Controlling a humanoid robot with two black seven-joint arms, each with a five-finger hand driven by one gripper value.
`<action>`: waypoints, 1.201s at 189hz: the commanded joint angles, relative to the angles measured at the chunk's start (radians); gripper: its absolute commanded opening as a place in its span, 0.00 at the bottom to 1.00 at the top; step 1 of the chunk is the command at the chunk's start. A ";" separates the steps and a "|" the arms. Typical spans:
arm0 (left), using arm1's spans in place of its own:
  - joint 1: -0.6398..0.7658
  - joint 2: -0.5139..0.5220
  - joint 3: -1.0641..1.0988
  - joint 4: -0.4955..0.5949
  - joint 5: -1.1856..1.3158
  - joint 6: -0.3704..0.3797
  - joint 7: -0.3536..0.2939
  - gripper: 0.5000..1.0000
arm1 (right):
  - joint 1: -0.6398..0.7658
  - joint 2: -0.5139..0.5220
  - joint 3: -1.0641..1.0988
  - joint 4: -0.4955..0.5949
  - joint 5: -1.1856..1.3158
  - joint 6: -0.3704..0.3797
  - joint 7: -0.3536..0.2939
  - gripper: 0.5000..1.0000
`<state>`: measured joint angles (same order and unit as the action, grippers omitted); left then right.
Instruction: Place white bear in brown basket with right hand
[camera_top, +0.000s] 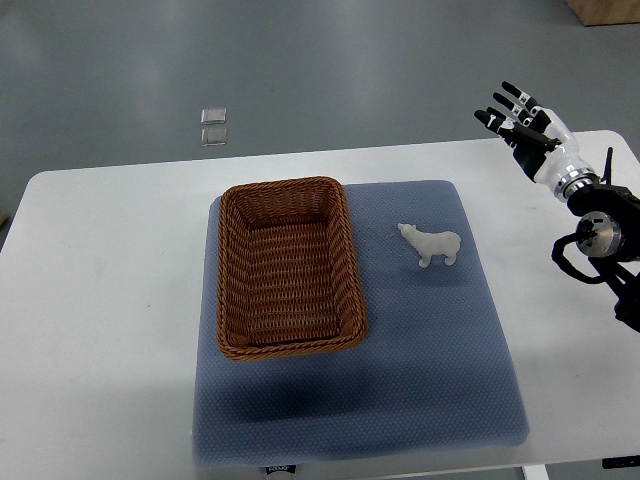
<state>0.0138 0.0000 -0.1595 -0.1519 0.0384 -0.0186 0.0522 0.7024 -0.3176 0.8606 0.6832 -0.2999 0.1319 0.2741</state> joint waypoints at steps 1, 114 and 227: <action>0.000 0.000 0.000 0.000 0.000 0.000 0.000 1.00 | 0.000 0.000 -0.003 -0.001 -0.001 0.002 -0.006 0.85; 0.000 0.000 0.000 0.000 0.000 0.000 0.000 1.00 | 0.015 -0.017 -0.018 0.006 -0.002 0.035 -0.007 0.84; 0.000 0.000 0.000 0.000 0.000 0.000 0.000 1.00 | 0.083 -0.126 -0.115 0.099 -0.691 0.255 0.028 0.79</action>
<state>0.0137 0.0000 -0.1596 -0.1518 0.0384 -0.0181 0.0521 0.7667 -0.4136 0.7735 0.7611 -0.8872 0.3424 0.2889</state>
